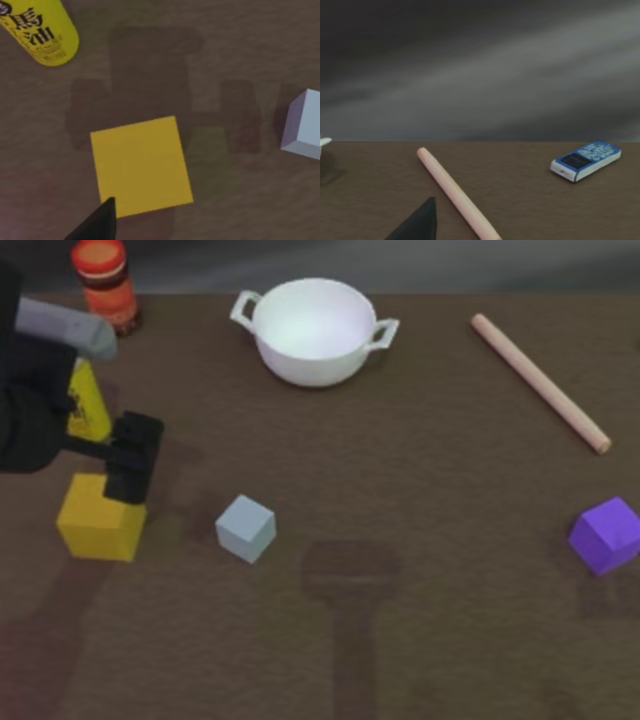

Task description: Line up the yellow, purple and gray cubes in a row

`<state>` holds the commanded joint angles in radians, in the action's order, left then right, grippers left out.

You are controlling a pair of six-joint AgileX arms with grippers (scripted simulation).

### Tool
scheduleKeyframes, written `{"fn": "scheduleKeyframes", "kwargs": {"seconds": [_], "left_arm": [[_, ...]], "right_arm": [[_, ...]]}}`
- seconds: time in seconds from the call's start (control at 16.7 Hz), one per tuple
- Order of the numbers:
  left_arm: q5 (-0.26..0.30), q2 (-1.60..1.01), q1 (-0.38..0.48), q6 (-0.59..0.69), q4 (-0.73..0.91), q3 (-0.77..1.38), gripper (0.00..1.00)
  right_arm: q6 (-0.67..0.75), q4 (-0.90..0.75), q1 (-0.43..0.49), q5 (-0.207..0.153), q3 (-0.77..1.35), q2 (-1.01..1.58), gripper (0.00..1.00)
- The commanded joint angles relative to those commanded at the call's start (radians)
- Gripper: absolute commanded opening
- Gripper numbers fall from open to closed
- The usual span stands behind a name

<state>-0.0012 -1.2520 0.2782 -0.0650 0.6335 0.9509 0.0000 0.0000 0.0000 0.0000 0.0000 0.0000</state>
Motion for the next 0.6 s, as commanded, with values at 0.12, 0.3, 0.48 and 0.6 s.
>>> {"fn": "scheduleKeyframes", "kwargs": {"seconds": [0.12, 0.3, 0.48, 0.6], "left_arm": [[0.000, -0.203, 0.045, -0.010, 0.104, 0.148, 1.00], [0.001, -0.465, 0.106, -0.024, 0.243, 0.354, 1.00], [0.002, -0.684, 0.156, -0.034, 0.351, 0.531, 1.00], [0.003, -0.796, 0.181, -0.040, 0.404, 0.622, 1.00]], "right_arm": [[0.000, 0.000, 0.000, 0.000, 0.000, 0.000, 1.00], [0.000, 0.000, 0.000, 0.000, 0.000, 0.000, 1.00], [0.000, 0.000, 0.000, 0.000, 0.000, 0.000, 1.00], [0.000, 0.000, 0.000, 0.000, 0.000, 0.000, 1.00]]}}
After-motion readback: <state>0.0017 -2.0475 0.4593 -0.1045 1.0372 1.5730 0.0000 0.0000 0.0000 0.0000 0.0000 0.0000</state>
